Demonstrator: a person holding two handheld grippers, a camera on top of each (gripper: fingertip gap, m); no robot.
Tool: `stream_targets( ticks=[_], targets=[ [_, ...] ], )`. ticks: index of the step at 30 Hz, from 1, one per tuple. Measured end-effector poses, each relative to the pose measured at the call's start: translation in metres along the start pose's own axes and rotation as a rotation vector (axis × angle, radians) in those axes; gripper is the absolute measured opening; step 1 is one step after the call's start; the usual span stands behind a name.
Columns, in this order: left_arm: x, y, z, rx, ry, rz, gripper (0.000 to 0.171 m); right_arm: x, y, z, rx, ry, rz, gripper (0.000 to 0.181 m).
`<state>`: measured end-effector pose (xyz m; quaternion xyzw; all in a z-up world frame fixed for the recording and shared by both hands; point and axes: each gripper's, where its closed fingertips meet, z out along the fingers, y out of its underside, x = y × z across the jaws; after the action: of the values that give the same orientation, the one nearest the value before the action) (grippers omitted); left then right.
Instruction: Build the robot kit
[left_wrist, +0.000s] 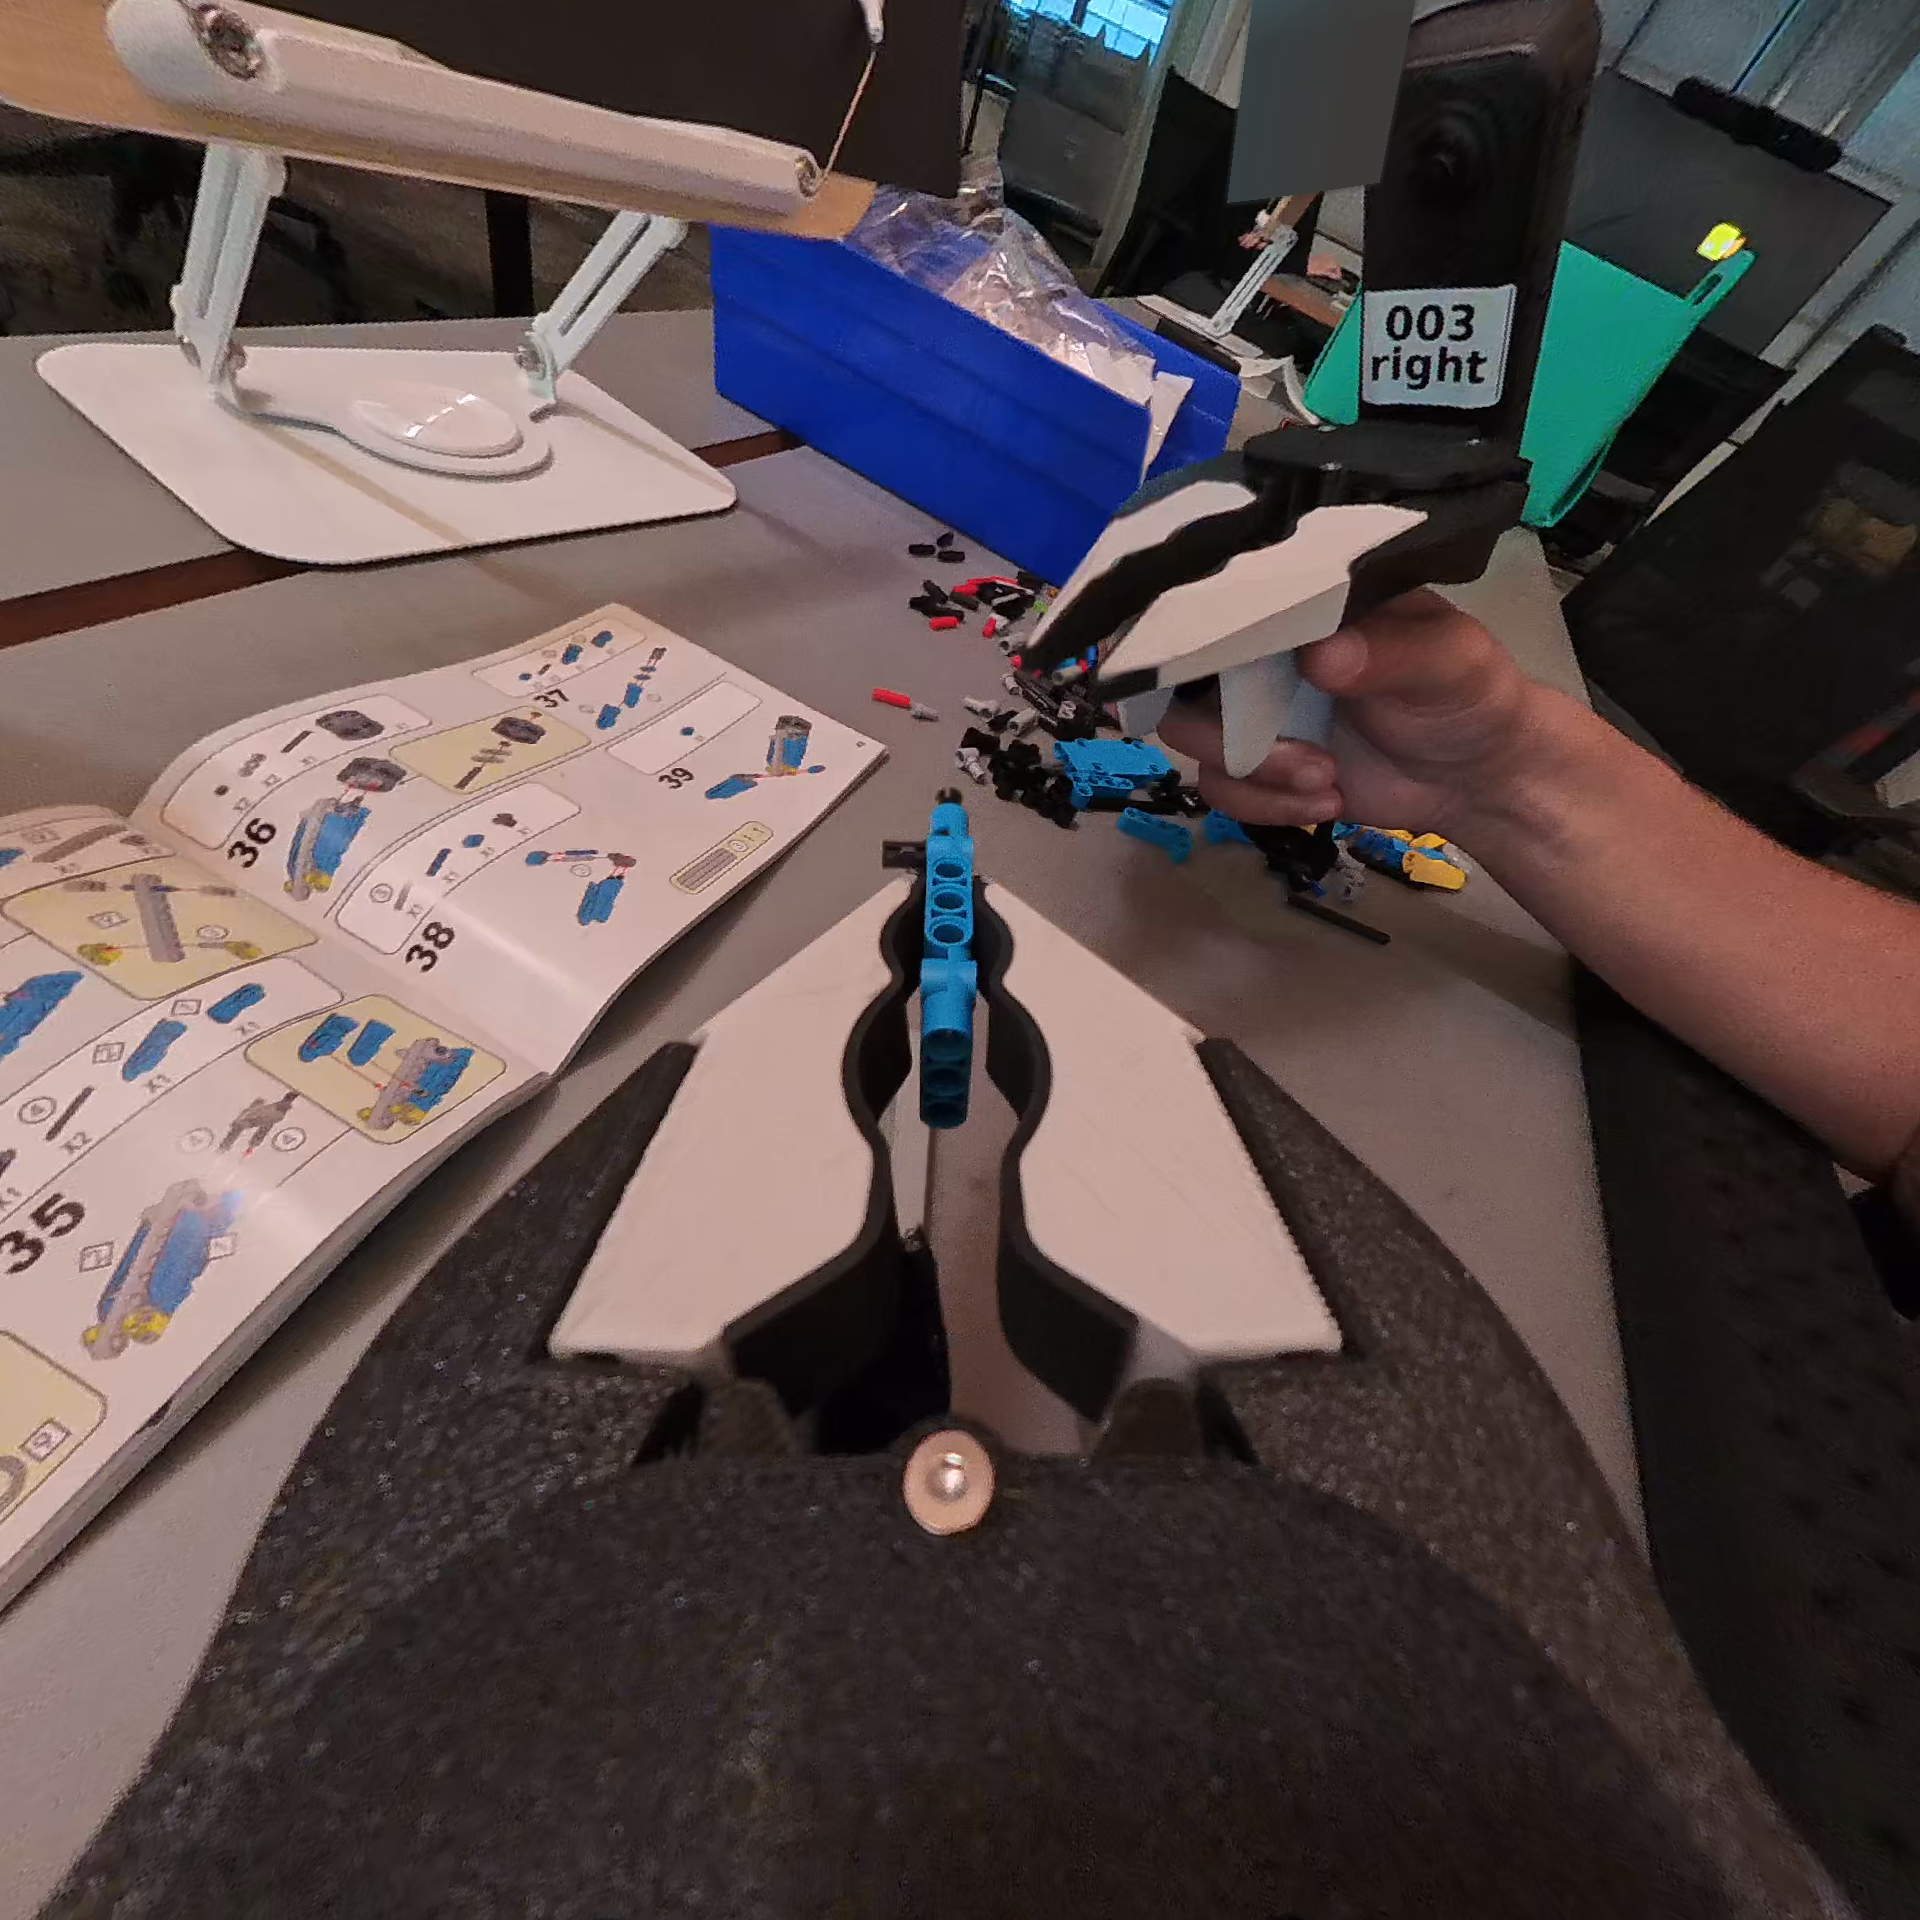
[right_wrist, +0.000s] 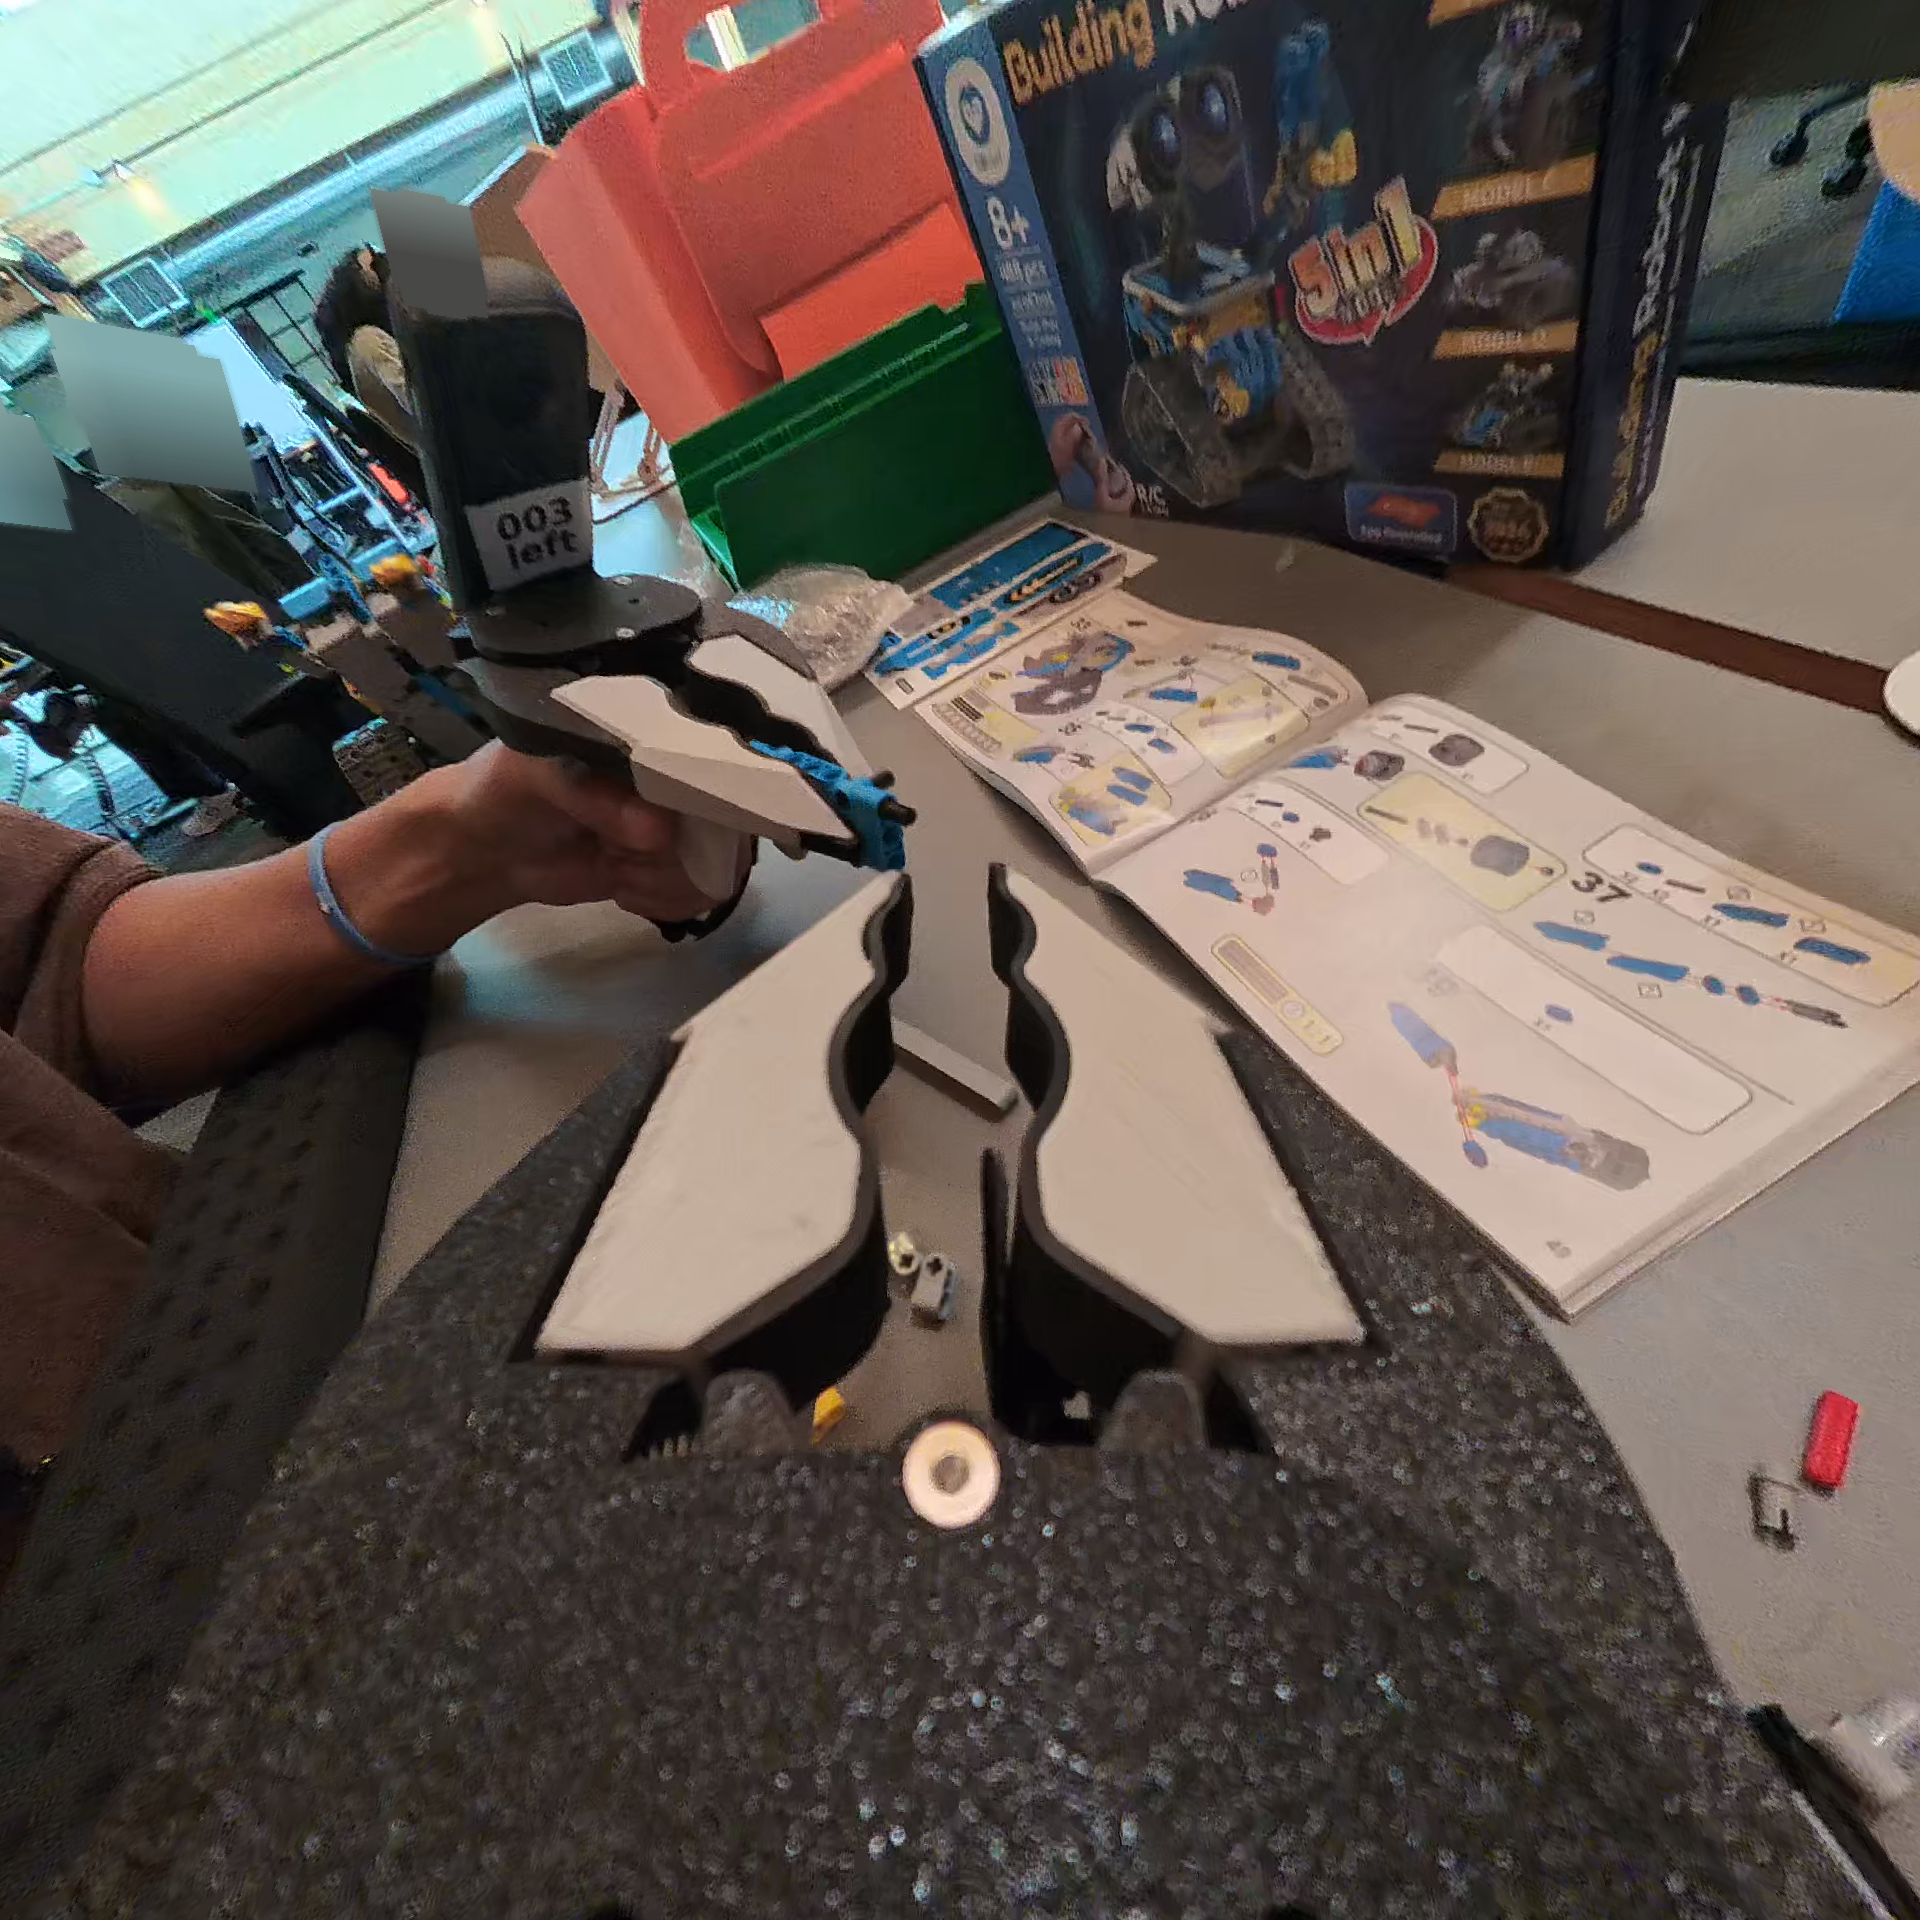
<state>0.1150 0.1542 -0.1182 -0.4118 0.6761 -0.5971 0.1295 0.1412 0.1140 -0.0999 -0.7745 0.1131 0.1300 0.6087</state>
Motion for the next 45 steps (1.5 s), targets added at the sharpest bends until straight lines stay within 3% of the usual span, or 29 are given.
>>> stream_targets(
  ticks=[7,10,13,21,33,42,45],
  targets=[
    [-0.003,-0.002,-0.003,0.000,-0.010,0.005,0.006,0.002,0.022,0.006,-0.125,0.006,-0.051,0.011],
    [-0.004,-0.001,-0.002,-0.007,-0.014,0.009,0.006,-0.012,0.052,0.001,-0.309,-0.051,-0.221,0.009],
    [-0.004,0.002,0.000,-0.022,-0.022,0.022,0.006,-0.028,0.080,-0.004,-0.451,-0.129,-0.260,0.010],
    [0.005,0.006,0.004,-0.049,-0.008,0.058,0.006,-0.026,0.110,-0.014,-0.617,-0.146,-0.299,0.012],
    [0.009,0.010,0.007,-0.072,0.002,0.071,0.006,-0.026,0.121,-0.003,-0.710,-0.077,-0.477,0.012],
    [0.011,0.019,0.010,-0.132,-0.016,0.110,0.006,-0.025,0.129,-0.001,-0.753,-0.078,-0.388,0.005],
    [0.013,0.018,0.012,-0.127,-0.021,0.131,0.006,-0.027,0.108,0.009,-0.614,-0.083,-0.354,0.005]
  ],
)
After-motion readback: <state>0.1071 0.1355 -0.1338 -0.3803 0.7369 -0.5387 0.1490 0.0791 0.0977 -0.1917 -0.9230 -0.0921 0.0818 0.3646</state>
